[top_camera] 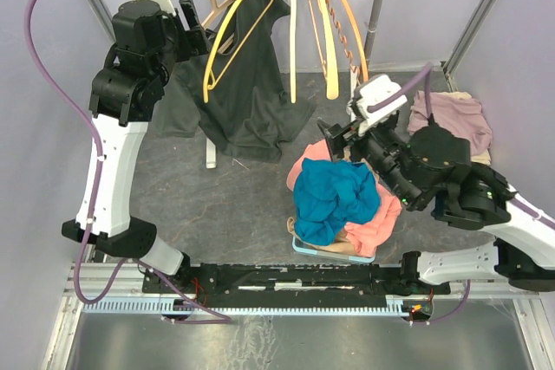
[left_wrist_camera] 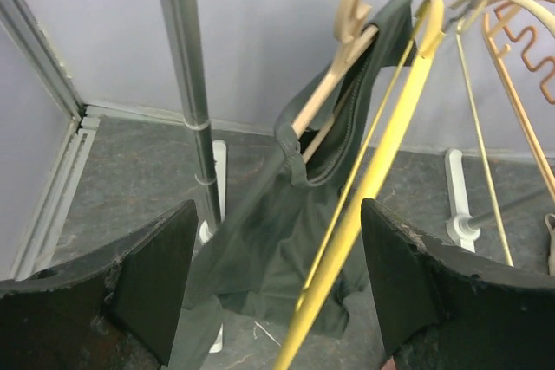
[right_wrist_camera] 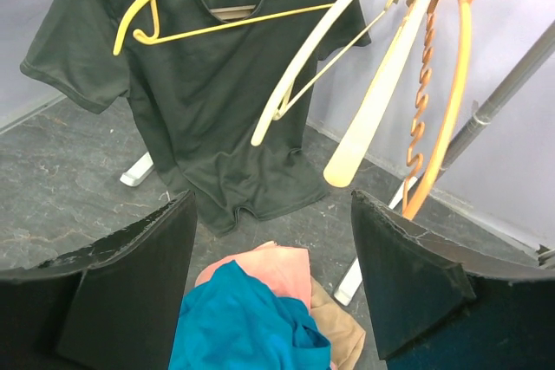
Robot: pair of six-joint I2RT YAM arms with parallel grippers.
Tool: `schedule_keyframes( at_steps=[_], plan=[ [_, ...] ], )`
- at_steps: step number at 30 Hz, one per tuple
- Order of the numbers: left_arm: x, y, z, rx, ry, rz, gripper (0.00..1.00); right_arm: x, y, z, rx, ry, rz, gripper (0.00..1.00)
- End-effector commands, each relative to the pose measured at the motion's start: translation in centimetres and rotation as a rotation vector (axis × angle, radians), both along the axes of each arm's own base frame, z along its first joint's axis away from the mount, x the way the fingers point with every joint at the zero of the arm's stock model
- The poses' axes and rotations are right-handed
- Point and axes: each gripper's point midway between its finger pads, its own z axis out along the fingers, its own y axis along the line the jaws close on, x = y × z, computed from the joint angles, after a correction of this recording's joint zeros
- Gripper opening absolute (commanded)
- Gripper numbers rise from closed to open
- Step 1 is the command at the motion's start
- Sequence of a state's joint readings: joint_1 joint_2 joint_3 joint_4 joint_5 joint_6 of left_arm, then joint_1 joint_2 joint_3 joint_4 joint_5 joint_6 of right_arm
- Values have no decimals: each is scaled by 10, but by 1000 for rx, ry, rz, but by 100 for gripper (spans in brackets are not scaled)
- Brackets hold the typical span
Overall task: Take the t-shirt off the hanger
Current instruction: Pick up the hanger from the clothesline.
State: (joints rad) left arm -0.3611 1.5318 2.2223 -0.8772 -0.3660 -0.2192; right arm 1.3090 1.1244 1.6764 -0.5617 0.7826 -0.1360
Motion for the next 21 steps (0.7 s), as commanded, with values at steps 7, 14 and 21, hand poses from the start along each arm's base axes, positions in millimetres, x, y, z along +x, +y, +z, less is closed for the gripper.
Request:
schedule_keyframes(
  at_steps=[7,14,21],
  plan=[
    [30,21,3,25,-47,53,82,-9,-34,12,72,5,-9,79],
    [48,6,-4,-8,-44,-13,82,-11,-41,8,53,5,-13,78],
    [66,-1,-15,22,-24,-39,82,-11,-46,9,57,4,-18,78]
  ],
)
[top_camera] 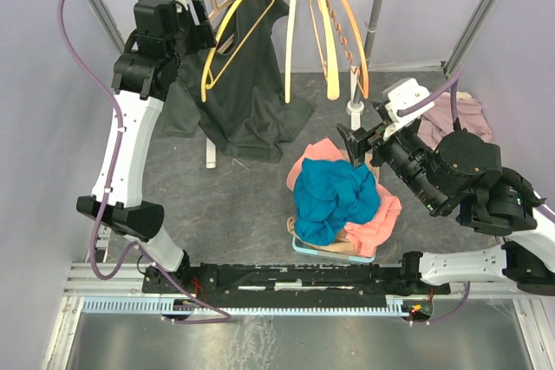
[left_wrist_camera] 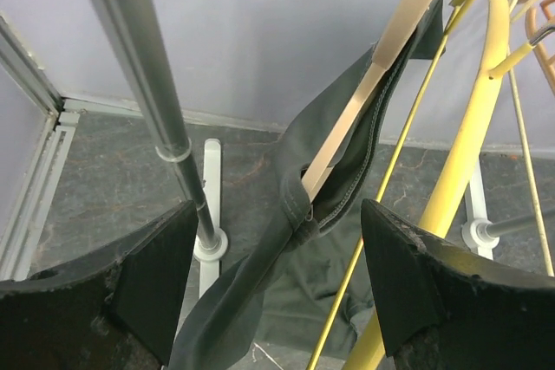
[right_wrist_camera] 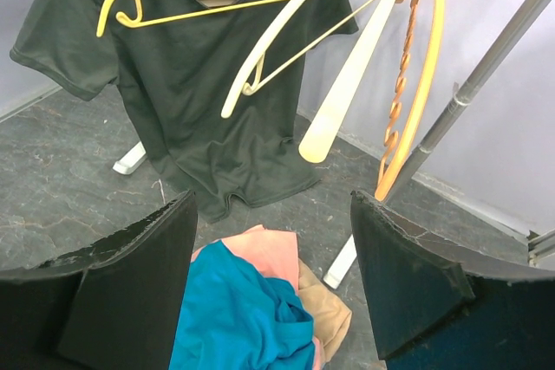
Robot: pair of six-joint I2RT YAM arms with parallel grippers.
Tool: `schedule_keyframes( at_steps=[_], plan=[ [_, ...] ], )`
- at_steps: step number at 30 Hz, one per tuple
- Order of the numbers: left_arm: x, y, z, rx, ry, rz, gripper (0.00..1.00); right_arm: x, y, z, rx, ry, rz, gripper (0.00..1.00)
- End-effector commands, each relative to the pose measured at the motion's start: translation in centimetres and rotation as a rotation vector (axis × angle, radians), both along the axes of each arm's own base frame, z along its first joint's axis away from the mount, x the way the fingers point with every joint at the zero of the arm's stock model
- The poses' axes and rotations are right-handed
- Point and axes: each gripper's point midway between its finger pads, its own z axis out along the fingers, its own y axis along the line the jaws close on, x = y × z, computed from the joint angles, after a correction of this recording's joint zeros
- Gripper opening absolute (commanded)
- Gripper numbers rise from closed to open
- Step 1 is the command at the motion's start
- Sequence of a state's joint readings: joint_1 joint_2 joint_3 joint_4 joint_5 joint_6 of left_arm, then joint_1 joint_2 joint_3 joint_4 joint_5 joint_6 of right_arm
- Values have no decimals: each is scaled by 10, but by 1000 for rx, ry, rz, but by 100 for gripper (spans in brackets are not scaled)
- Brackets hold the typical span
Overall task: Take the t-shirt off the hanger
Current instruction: Pick up the hanger from the clothesline.
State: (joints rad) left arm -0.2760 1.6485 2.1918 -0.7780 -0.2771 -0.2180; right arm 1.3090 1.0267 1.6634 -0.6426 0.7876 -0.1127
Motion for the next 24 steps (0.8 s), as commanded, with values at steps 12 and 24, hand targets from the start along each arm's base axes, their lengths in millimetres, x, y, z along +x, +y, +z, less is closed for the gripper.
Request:
schedule_keyframes(
  at_steps=[12,24],
  plan=[
    [18,-6,10,34,-56,-52,63,1,-14,7,18,-21,-39,79],
    [13,-10,4,42,-57,-87,40,3,-9,7,23,-23,-42,79]
  ],
)
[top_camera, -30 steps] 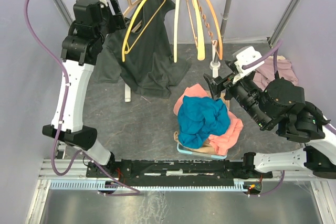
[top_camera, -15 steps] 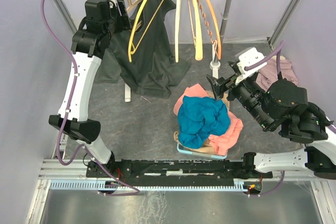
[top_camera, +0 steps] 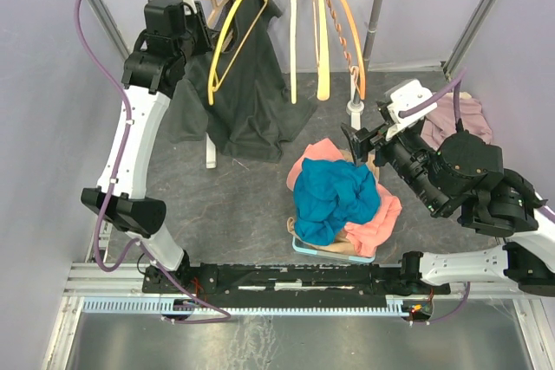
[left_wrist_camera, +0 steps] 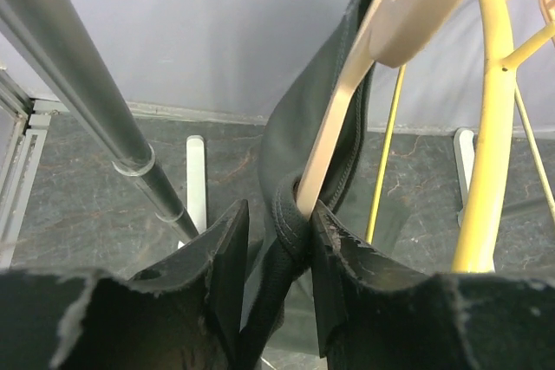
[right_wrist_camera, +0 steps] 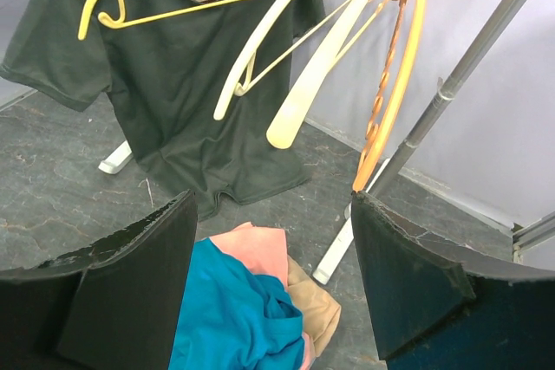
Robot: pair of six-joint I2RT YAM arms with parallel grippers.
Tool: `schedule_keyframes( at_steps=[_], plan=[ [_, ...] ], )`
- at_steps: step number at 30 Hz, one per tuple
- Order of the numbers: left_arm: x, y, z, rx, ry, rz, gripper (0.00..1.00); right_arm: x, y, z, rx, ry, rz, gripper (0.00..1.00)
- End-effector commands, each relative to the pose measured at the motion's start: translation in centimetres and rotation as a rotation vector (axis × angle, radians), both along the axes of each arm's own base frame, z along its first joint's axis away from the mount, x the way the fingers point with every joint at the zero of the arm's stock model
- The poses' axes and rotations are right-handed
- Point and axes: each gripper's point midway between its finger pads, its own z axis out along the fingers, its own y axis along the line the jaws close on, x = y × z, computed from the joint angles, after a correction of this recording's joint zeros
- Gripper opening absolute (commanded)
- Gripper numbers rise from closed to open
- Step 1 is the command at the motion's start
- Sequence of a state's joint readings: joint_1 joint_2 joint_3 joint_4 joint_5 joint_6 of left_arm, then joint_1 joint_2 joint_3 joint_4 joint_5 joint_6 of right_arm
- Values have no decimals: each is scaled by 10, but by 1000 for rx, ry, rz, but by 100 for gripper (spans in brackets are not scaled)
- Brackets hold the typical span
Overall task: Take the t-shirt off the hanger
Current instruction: Pick up the hanger from the clothesline.
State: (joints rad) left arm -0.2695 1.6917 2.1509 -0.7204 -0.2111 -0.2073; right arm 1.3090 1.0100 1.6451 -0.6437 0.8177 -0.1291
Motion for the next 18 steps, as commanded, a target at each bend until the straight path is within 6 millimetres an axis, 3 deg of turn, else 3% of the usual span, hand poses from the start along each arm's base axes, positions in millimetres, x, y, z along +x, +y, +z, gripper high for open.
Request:
schedule_keyframes(
  at_steps=[1,10,18],
  plan=[
    [-9,6,26,39,-85,-25,39,1,1,10,40,-17,-12,79],
    [-12,7,39,51,-139,-30,23,1,4,11,46,-15,-6,79],
    [-24,6,78,29,-258,-56,4,2,7,16,49,-19,-3,79]
  ],
)
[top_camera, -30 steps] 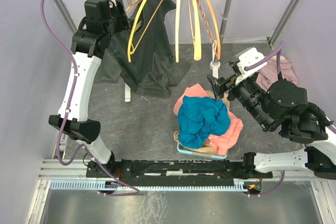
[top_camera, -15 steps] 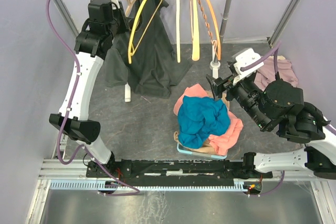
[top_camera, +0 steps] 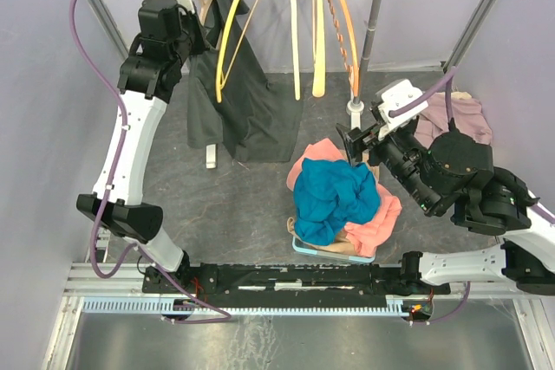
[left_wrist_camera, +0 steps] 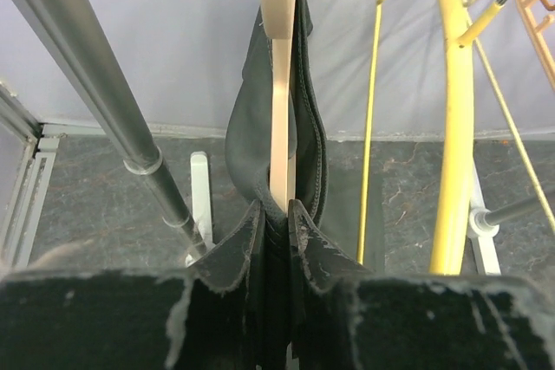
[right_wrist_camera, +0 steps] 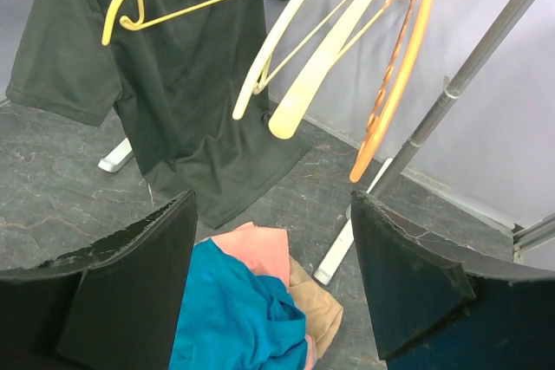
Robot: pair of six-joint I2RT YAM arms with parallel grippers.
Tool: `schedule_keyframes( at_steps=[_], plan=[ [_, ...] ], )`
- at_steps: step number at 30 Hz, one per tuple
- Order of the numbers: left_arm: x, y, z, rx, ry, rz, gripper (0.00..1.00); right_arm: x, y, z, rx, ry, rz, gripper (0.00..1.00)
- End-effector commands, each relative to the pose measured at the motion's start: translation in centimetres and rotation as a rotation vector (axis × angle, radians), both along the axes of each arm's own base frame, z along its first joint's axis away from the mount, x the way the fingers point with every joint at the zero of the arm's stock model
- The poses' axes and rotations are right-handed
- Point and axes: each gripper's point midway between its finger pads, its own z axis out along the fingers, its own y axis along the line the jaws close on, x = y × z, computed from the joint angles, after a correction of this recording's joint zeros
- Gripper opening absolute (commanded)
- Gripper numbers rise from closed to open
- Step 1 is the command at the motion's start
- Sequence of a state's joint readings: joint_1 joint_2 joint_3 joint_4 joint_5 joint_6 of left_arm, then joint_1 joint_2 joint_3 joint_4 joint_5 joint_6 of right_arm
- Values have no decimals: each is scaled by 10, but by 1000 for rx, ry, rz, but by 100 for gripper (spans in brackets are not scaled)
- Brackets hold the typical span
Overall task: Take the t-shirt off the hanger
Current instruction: Pick up the hanger from the clothesline.
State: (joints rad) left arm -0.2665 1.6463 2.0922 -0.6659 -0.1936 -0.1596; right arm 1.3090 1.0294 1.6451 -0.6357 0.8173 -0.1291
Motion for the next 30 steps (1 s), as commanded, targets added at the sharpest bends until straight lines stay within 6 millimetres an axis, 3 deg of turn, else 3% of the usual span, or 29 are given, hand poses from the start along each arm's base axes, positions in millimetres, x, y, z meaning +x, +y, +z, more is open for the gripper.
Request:
schedule_keyframes(
  at_steps=[1,8,14,21,30],
  plan=[
    [-21,4,74,-4,-229,-40,3,0,0,19,59,-23,-2,79],
    [-40,1,99,-17,-298,-80,3,3,15,22,43,-31,12,79],
    [-60,3,106,-39,-310,-97,3,8,30,25,38,-40,9,79],
    [-80,2,90,-41,-280,-125,3,17,52,28,35,-48,-18,79],
    [-125,10,73,-43,-248,-149,3,20,98,35,44,-46,67,78]
  ],
)
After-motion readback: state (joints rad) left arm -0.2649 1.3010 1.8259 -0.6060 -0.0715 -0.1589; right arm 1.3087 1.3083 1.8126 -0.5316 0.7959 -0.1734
